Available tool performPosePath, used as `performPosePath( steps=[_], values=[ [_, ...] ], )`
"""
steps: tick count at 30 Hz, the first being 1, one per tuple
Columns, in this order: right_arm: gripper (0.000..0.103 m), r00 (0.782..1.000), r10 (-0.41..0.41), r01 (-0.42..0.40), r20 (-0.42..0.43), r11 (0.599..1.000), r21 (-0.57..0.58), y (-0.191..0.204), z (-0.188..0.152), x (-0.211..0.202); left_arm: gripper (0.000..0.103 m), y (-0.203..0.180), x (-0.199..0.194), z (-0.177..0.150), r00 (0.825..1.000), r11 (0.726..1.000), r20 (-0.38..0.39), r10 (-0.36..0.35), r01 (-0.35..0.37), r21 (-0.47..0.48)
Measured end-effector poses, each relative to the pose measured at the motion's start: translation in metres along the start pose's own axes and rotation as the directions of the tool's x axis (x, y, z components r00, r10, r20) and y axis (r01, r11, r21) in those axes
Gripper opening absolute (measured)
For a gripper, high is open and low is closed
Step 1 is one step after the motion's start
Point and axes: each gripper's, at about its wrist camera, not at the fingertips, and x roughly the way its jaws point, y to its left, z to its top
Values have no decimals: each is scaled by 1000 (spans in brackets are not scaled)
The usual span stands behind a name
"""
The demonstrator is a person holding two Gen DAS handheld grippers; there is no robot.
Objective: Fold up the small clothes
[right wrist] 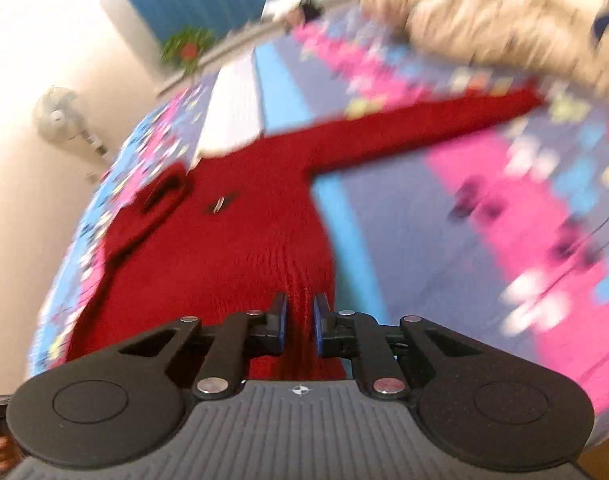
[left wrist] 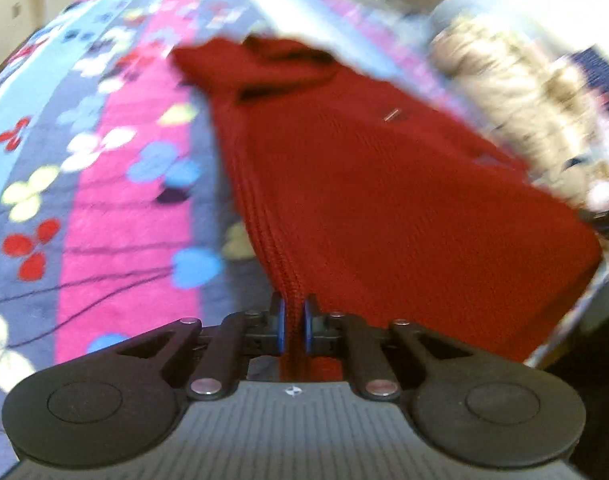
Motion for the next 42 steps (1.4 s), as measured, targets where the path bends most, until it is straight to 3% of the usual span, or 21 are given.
performPosePath(
  steps=[2,4,6,8,9,11,12,13,15,18,20,22,25,28,30,32,34,37,39,41,42],
  values=[
    [6,998,-67,67,23,998,-22,0,1,-10,9,8,-1,-4,999,998,-30,37,-39,-41],
    [8,993,-109,106,-50,993,-49,0,-11,8,10,16,10,-4,988,990,-96,123,-129,-55],
    [8,963,-209,181,-170,969,-167,0,-34,40,11,18,19,-3,976,984,-140,167,-175,-46],
    [9,944,-285,254,-167,949,-186,-9,-51,53,11,15,19,-2,964,970,-117,240,-243,-16],
    [14,944,-283,258,-173,954,-152,-14,-54,55,11,13,16,0,966,969,-87,245,-246,-3],
    [21,967,-210,197,-143,975,-100,-18,-48,50,16,5,8,4,982,982,-18,188,-187,14],
    [34,975,-190,178,-114,979,-102,-16,-45,49,17,1,7,6,988,988,0,153,-153,25],
    [45,980,-182,172,-81,978,-115,-14,-43,47,21,-3,9,7,993,992,6,122,-122,39],
    [50,981,-176,165,-80,977,-136,-12,-46,51,32,-12,17,8,995,992,-9,100,-99,76],
    [50,962,-183,156,-202,977,-144,-14,-58,78,33,-19,32,5,987,981,-59,153,-144,133],
    [51,942,-219,175,-256,967,-185,-13,-64,92,32,-14,48,4,966,970,-133,224,-207,132],
    [57,935,-260,198,-240,947,-254,-5,-67,94,30,0,63,6,940,956,-183,287,-269,119],
    [57,929,-323,266,-182,923,-277,-1,-64,87,30,1,56,11,951,960,-139,276,-267,82],
    [56,945,-325,304,-35,912,-276,15,-59,70,34,-8,41,16,966,963,-28,257,-253,94],
    [56,963,-263,268,59,919,-289,29,-58,59,36,-12,33,19,966,961,42,256,-259,100],
    [56,980,-172,195,100,932,-305,42,-59,54,39,-14,31,24,963,960,94,253,-262,96],
    [57,996,-66,82,58,935,-346,55,-65,59,42,-16,32,32,966,968,123,229,-239,76],
    [57,999,12,-31,-49,910,-413,79,-76,73,42,-26,39,50,963,971,150,223,-233,46],
    [57,991,0,-67,-137,875,-480,96,-89,88,42,-33,53,65,962,972,160,220,-230,46],
    [59,968,-83,-63,-238,835,-547,104,-102,109,42,-48,68,81,964,972,155,218,-229,54],
    [63,964,-104,-58,-246,819,-571,106,-105,114,42,-56,77,90,965,972,150,216,-226,56]
  ],
)
